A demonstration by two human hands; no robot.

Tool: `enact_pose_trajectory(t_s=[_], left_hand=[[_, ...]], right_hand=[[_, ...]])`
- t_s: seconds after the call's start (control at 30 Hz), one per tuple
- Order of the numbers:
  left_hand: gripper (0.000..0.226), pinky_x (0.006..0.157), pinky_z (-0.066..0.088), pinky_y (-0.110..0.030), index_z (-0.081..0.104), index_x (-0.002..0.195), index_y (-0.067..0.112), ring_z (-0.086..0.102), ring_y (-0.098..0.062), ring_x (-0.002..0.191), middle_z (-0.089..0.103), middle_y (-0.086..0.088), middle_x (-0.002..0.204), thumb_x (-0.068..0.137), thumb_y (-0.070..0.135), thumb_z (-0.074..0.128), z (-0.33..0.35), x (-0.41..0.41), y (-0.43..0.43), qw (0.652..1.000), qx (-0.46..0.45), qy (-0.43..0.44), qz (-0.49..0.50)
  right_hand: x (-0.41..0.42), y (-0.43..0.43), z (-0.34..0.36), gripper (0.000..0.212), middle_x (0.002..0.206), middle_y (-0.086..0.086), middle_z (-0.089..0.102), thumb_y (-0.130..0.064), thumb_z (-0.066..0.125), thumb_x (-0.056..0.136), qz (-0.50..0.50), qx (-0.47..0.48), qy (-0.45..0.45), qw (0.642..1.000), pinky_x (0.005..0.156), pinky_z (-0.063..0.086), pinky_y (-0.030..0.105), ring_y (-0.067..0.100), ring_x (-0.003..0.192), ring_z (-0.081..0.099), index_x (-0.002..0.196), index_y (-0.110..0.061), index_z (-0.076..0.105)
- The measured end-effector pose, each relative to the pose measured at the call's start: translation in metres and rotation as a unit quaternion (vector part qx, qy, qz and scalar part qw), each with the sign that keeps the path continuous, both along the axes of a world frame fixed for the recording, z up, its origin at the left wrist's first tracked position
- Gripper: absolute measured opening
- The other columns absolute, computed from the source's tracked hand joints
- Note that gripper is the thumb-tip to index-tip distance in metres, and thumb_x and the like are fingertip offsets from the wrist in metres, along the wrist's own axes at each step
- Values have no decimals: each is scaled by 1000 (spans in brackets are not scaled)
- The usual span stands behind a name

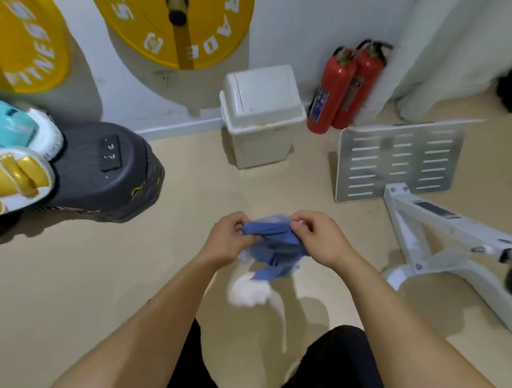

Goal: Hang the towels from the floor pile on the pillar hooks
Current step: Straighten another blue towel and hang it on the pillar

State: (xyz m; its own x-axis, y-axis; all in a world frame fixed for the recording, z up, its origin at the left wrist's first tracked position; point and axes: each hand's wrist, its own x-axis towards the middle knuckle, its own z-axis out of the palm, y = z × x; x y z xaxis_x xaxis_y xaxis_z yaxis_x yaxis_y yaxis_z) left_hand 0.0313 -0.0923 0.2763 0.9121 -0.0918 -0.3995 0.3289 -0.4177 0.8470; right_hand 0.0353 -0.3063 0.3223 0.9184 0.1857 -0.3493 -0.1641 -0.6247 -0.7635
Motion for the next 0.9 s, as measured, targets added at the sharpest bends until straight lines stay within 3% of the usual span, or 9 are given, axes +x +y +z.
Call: enact_pose_trajectory(t_s=[0.13, 0.27, 0.33, 0.4, 0.47, 0.53, 0.67, 0.8, 0.9], left_hand=[[16, 71, 49, -22, 67, 84, 14, 63, -7, 72, 70, 3, 80, 81, 0, 73, 166, -29, -5, 998, -50, -46, 7], [11, 69, 47, -17, 68, 85, 12, 57, -4, 69, 67, 2, 78, 83, 2, 71, 311, -60, -12, 994, -50, -97, 6], [11, 65, 43, -16, 69, 82, 13, 51, -4, 65, 64, -1, 73, 82, 2, 68, 362, -68, -13, 990, -49, -131, -8], [24, 63, 42, -12, 68, 78, 23, 51, 1, 62, 65, 3, 71, 81, -1, 67, 404, -71, -14, 985, -48, -160, -35], [34, 64, 42, -10, 65, 78, 28, 54, 5, 63, 64, 8, 72, 80, -6, 69, 430, -71, -14, 980, -64, -181, -50], [32, 66, 46, -13, 63, 81, 24, 56, 3, 65, 64, 4, 74, 79, -7, 71, 446, -73, -14, 979, -81, -185, -33], [23, 62, 46, -12, 59, 94, 11, 56, -1, 63, 64, -5, 75, 80, 2, 75, 456, -83, -7, 980, -88, -179, 16], [14, 67, 48, -17, 71, 95, 20, 59, -1, 70, 70, 6, 82, 83, 17, 77, 447, -89, 9, 978, -53, -204, -9], [3, 66, 48, -20, 73, 91, 22, 58, -7, 70, 70, 10, 78, 89, 22, 72, 439, -93, 20, 979, -46, -194, -28]], right_hand=[[-35, -1, 152, 23, 65, -8, 59, -17, 52, 97, -40, -6, -9, 999, 58, 40, 23, 7, 60, 52, 81, -26, 65], [-68, 5, 283, 25, 70, 2, 54, -13, 52, 96, -71, 1, -26, 997, 69, 41, 41, 18, 69, 48, 72, -10, 56], [-77, 11, 336, 28, 71, 0, 54, -10, 49, 97, -91, 48, -38, 994, 72, 41, 38, 14, 71, 48, 71, -9, 58], [-83, 22, 379, 31, 66, -13, 56, -15, 48, 101, -78, 99, -39, 991, 67, 39, 22, 3, 67, 49, 73, -16, 62], [-85, 31, 404, 28, 61, -17, 55, -26, 55, 101, -50, 100, -58, 992, 57, 36, 12, -4, 58, 47, 76, -18, 64], [-85, 39, 416, 21, 65, -12, 56, -30, 65, 95, -55, 98, -90, 990, 56, 36, 13, -3, 57, 48, 82, -14, 68], [-92, 47, 425, 13, 64, -3, 53, -18, 66, 94, -96, 134, -115, 980, 43, 33, 11, -1, 46, 46, 84, -10, 65], [-93, 53, 428, 6, 79, -4, 56, -15, 59, 98, -121, 123, -160, 972, 59, 40, 11, 2, 65, 49, 92, -11, 58], [-90, 54, 431, 8, 78, -6, 54, -18, 57, 99, -134, 114, -169, 970, 61, 40, 16, 5, 67, 48, 93, -14, 56]])
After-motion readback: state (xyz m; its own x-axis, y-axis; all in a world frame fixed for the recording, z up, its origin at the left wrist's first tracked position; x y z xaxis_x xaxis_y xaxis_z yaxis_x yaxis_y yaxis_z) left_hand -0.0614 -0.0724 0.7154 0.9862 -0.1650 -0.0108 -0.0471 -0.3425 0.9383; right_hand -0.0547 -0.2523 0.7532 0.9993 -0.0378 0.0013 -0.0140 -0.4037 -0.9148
